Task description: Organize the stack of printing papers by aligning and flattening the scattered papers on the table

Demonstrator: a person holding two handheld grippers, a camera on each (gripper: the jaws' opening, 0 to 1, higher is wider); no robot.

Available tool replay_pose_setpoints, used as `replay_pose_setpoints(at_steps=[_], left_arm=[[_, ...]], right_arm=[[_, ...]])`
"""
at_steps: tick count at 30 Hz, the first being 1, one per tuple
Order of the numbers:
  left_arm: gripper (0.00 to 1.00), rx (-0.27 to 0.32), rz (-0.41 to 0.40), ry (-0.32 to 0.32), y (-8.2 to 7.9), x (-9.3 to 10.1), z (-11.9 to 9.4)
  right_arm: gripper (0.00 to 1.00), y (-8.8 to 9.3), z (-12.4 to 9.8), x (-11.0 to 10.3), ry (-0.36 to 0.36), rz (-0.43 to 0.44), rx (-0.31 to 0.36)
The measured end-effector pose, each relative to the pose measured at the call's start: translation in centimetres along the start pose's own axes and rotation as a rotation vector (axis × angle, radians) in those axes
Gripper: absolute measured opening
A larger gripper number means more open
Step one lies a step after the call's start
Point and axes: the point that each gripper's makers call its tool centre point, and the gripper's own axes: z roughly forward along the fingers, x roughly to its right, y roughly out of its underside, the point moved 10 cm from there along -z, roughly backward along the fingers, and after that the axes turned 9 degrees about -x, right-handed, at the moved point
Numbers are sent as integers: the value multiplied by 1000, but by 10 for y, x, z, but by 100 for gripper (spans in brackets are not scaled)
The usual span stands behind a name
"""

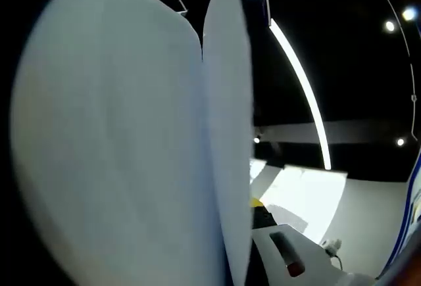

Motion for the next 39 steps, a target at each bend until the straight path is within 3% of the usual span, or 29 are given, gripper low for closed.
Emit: replay_pose_setpoints(at_steps=[10,12,17,29,39], left_arm=[[7,-1,-1,0,0,0,0],[7,-1,-1,-1,0,0,0],[7,-1,-1,-2,0,0,1],[7,-1,-4,0,0,0,0],[7,2,-7,3,-1,0,0]], right_arm=[[0,-3,1,-12,-11,-28,0],[0,-5,1,-21,-23,-36,5],[0,-18,2,-13,-60,-45,20],[0,-42,7,-28,-156,-44,57],[0,-47,11,-48,-222,-45,43]])
